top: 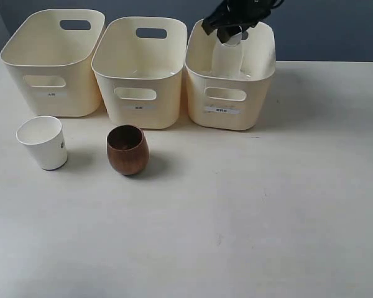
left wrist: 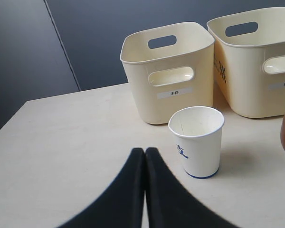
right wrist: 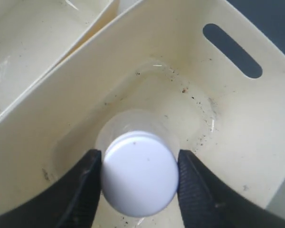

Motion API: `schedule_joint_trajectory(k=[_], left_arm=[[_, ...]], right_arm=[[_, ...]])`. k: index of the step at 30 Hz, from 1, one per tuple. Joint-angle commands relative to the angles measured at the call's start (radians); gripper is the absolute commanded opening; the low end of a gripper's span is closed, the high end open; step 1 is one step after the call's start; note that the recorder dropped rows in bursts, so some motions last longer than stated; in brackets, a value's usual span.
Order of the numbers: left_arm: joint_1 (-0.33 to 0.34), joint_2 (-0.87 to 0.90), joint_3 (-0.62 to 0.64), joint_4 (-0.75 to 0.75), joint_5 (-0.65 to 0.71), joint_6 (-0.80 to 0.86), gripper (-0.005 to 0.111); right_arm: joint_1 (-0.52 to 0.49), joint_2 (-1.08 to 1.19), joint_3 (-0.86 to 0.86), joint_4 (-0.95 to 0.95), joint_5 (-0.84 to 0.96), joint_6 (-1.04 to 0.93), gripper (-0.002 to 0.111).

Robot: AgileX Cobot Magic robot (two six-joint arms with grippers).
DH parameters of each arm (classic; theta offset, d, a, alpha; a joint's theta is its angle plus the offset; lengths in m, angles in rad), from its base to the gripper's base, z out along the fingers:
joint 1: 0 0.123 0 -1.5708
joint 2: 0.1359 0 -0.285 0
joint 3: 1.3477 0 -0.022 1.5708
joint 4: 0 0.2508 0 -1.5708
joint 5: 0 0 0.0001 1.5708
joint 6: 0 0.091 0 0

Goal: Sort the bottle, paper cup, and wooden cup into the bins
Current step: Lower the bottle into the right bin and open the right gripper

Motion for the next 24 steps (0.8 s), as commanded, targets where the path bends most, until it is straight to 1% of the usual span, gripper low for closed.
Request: schedule_joint_trajectory(k=[1,22,24], left_arm=[[-0.005,0.005,-0.005,-0.004,-0.005,-0.001,0.0],[-0.004,0.005,-0.005,-0.004,-0.005,0.001,0.0],[-0.004,0.005,-0.005,-0.004,-0.005,-0.001,0.0]], right_arm=[[-0.027,0.028,-0.019,0.046,0.006,-0.025,-0.001],[-0.028,0.098,-0.019,0.062,0.002,-0.026,-0.001],[-0.028,0.102,-0.019,0.062,0.002,-0.026,0.001]])
